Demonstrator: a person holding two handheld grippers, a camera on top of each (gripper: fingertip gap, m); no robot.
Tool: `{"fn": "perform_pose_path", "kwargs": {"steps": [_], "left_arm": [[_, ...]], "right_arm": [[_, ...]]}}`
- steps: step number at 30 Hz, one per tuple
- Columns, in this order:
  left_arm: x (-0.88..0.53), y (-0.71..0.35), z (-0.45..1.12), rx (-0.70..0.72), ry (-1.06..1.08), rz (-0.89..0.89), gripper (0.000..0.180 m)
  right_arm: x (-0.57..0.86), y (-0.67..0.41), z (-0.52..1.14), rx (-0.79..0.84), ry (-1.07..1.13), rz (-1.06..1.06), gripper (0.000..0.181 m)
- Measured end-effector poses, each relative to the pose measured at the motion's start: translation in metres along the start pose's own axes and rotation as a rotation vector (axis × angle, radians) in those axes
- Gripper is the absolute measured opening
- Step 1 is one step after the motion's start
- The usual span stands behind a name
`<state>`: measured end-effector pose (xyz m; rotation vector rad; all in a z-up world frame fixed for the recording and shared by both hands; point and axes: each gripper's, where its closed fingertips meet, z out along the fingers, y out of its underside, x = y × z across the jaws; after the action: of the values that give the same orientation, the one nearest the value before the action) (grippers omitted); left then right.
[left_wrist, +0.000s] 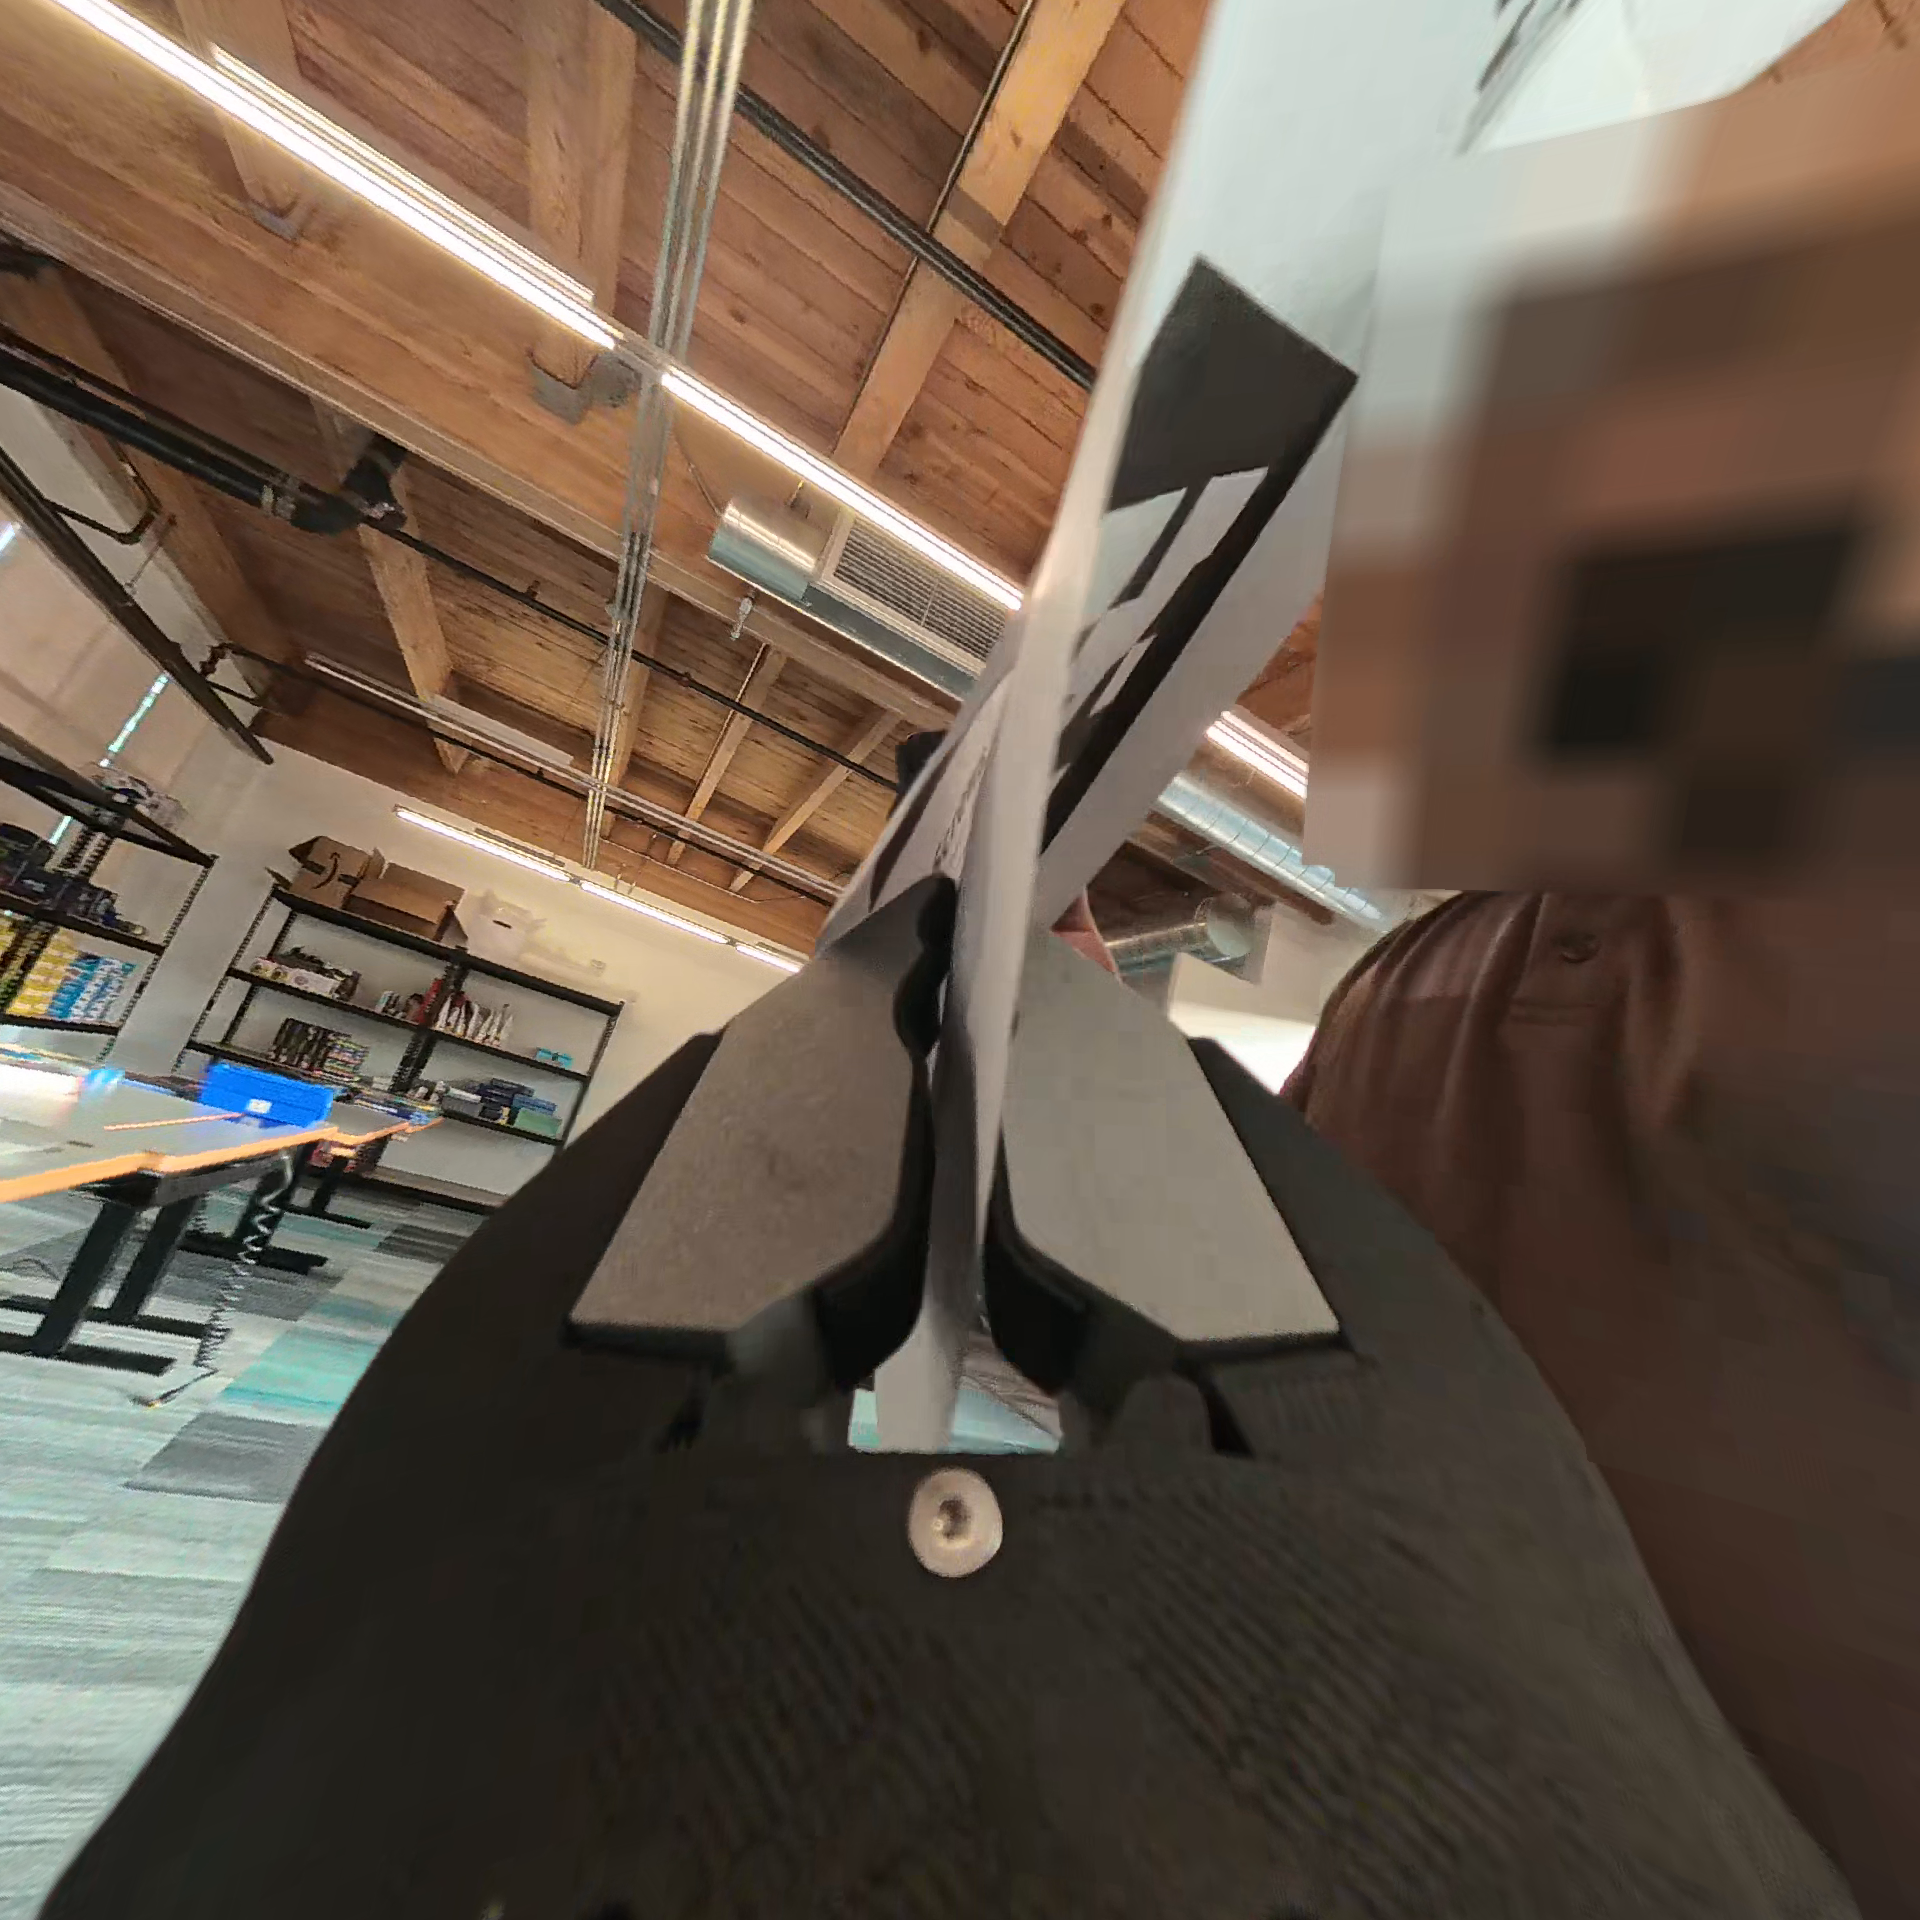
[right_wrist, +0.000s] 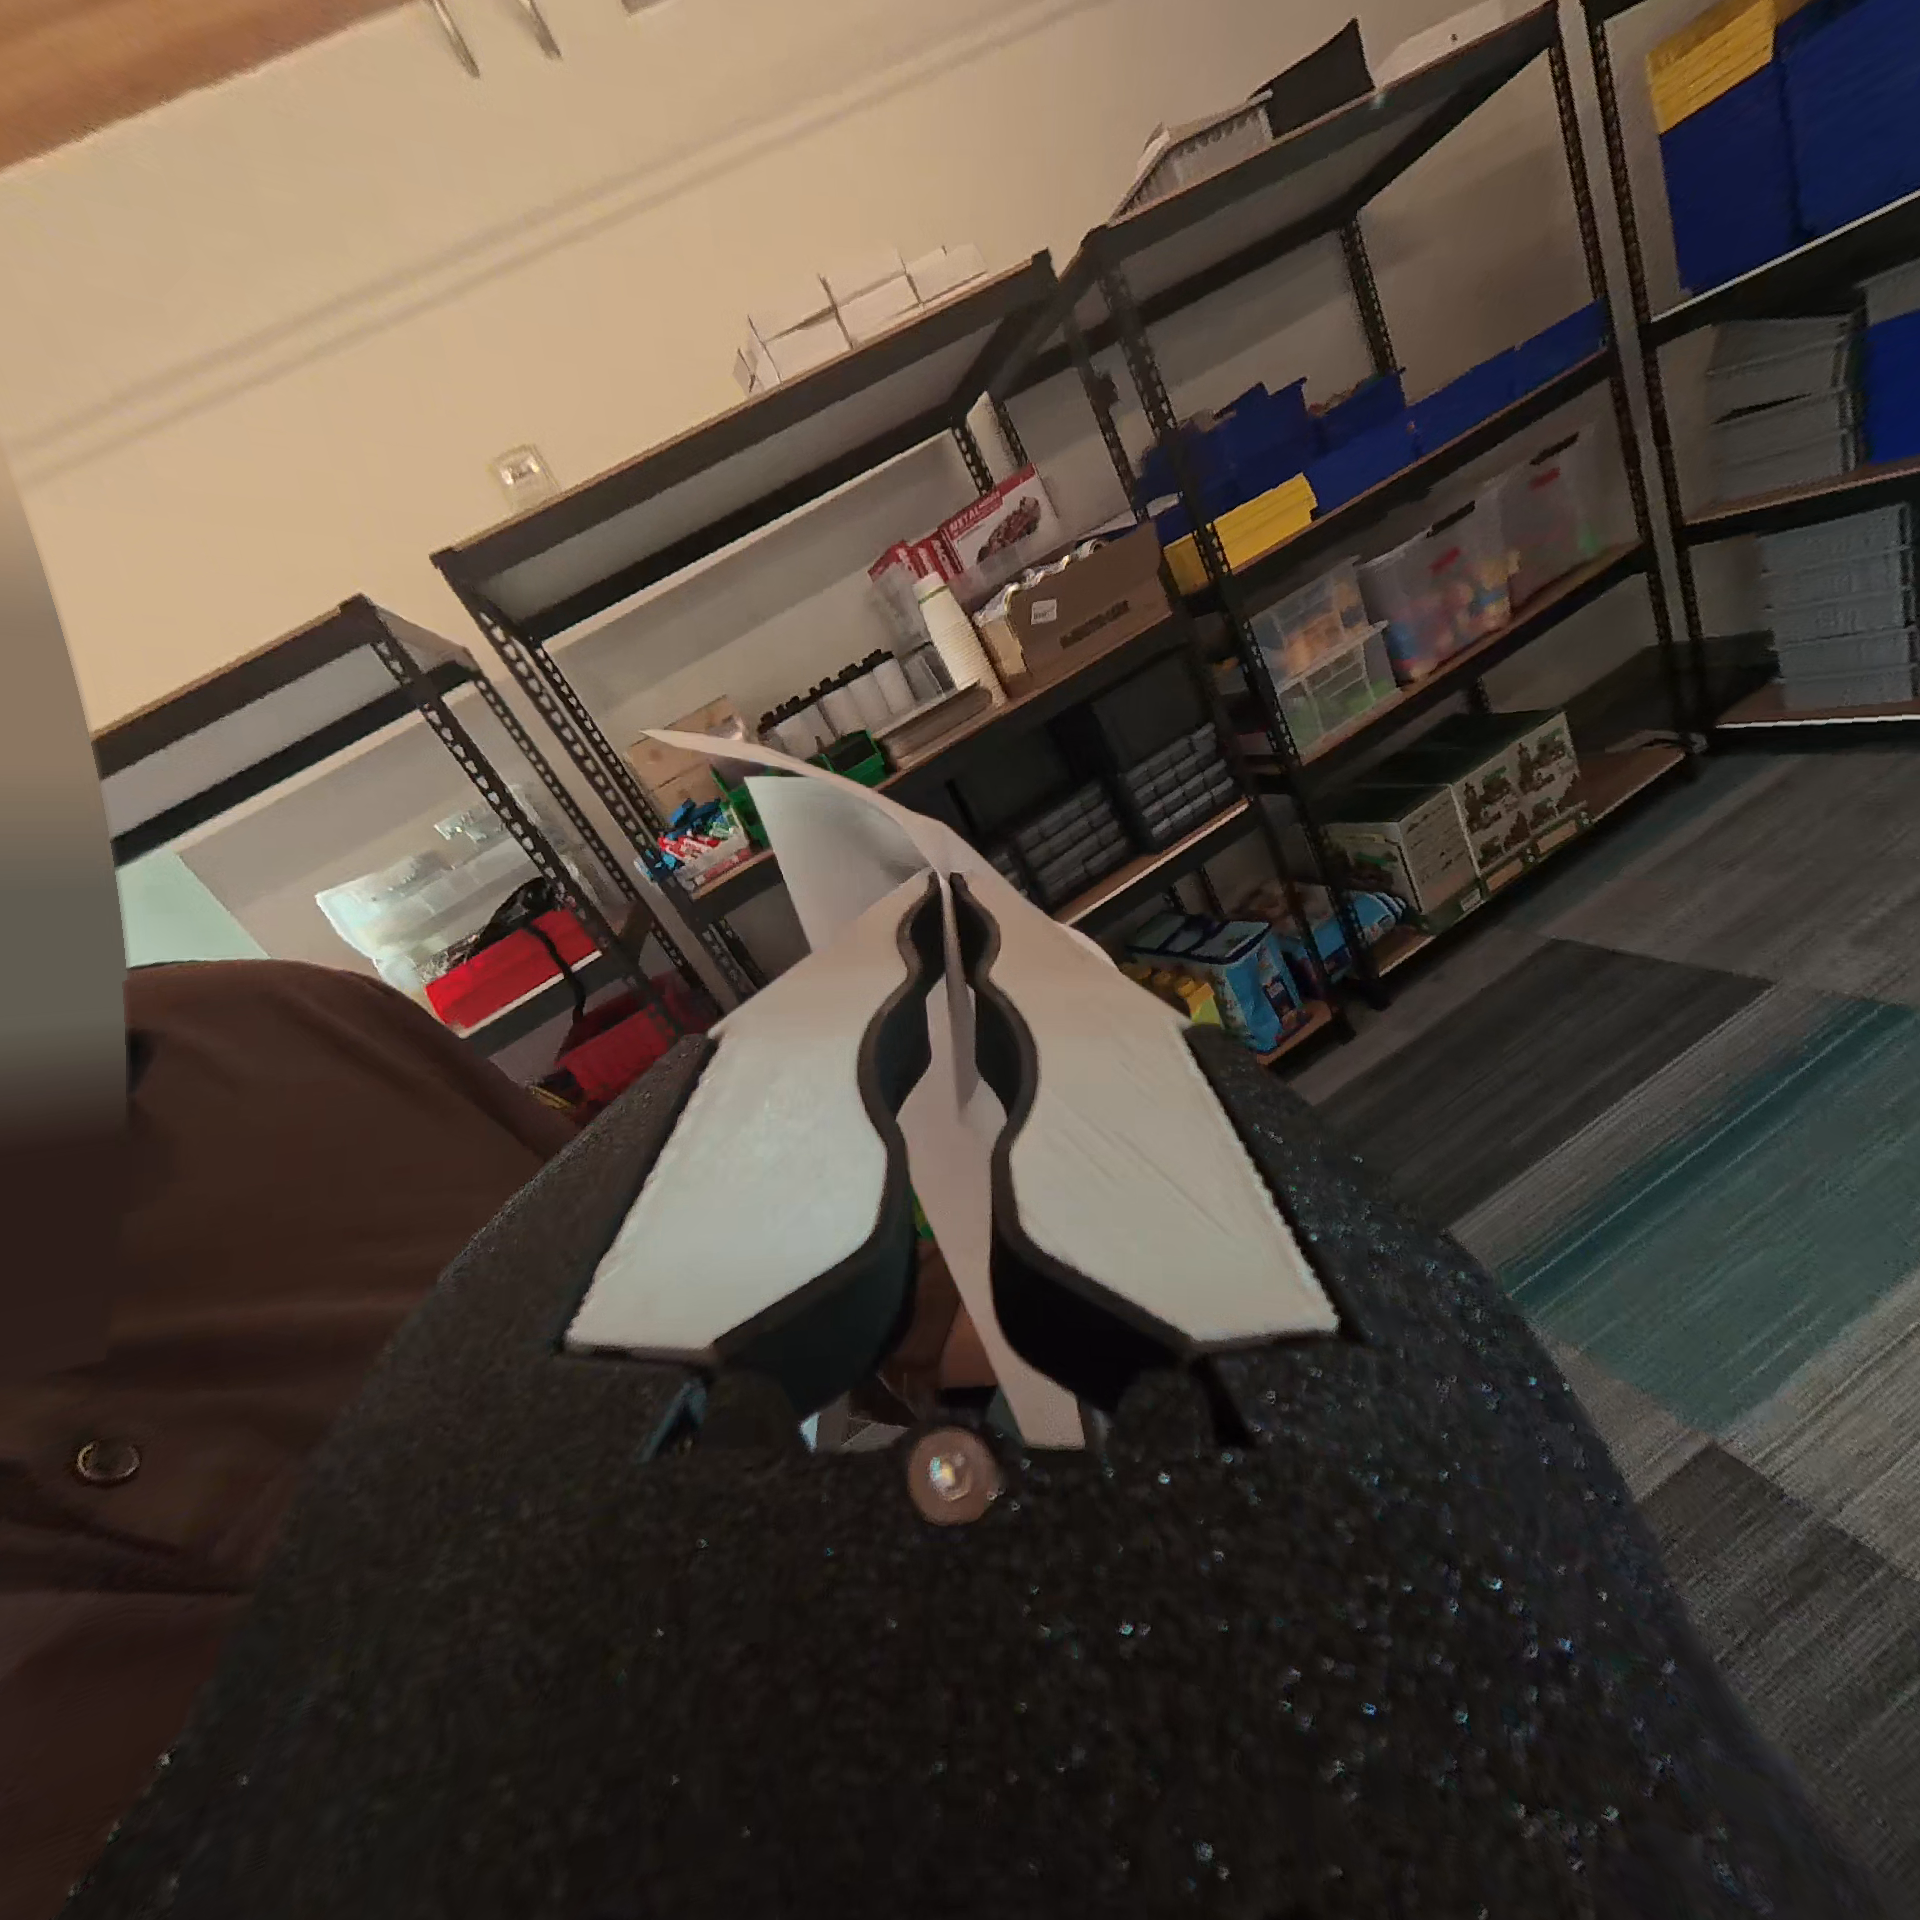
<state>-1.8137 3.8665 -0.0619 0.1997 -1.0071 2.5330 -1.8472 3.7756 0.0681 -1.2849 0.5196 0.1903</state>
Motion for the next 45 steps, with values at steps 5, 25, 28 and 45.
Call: {"fn": "perform_pose_path", "kwargs": {"steps": [5, 25, 28, 45], "left_arm": [[-0.123, -0.065, 0.038, -0.037, -0.074, 0.017, 0.000], [-0.561, -0.282, -0.033, -0.076, -0.104, -0.025, 0.000], [-0.631, -0.328, -0.036, -0.151, -0.071, -0.086, 0.000], [-1.116, -0.488, -0.045, -0.471, -0.305, -0.093, 0.000]], "right_arm": [[0.134, -0.083, 0.006, 0.061, -0.120, 0.181, 0.000], [0.582, -0.273, 0.191, -0.048, -0.034, 0.123, 0.000], [0.653, -0.325, 0.235, -0.053, 0.004, 0.086, 0.000], [1.191, -0.599, 0.282, 0.206, 0.403, -0.154, 0.000]]}}
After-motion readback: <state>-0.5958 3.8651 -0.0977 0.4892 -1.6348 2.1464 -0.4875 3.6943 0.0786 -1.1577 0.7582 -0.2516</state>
